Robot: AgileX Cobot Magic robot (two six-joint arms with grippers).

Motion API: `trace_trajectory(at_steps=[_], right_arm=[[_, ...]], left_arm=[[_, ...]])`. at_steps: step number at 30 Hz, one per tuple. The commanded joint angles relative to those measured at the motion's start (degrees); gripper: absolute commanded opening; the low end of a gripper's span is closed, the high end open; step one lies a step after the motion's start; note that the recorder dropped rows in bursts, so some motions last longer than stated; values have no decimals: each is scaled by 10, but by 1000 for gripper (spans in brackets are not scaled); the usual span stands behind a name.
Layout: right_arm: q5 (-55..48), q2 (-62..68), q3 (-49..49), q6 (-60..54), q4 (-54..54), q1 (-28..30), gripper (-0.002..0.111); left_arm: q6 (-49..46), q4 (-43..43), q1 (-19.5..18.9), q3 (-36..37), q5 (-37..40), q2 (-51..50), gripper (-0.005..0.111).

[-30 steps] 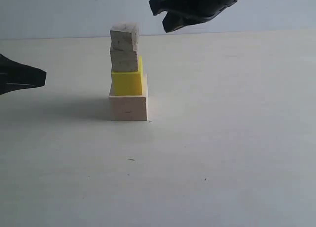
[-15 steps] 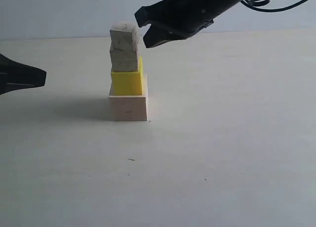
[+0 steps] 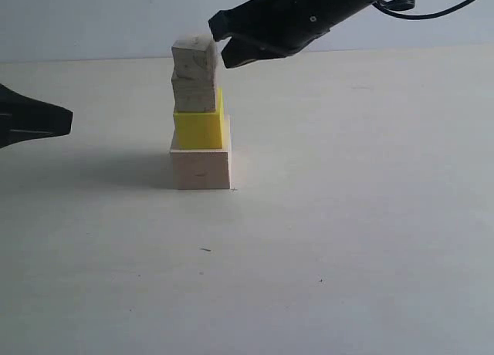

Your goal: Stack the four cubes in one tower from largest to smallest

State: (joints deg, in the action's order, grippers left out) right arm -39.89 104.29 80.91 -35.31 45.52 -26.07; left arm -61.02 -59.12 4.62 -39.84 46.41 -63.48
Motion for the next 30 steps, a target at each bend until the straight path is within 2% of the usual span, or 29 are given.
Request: trace_trajectory(at_steps=[1,30], right_arm=[[7,7,0,-17,20,2,0],[32,18,0,-63,50,2,0]], left_arm=[[0,-11,1,1,2,2,0],[0,-11,1,1,2,2,0]])
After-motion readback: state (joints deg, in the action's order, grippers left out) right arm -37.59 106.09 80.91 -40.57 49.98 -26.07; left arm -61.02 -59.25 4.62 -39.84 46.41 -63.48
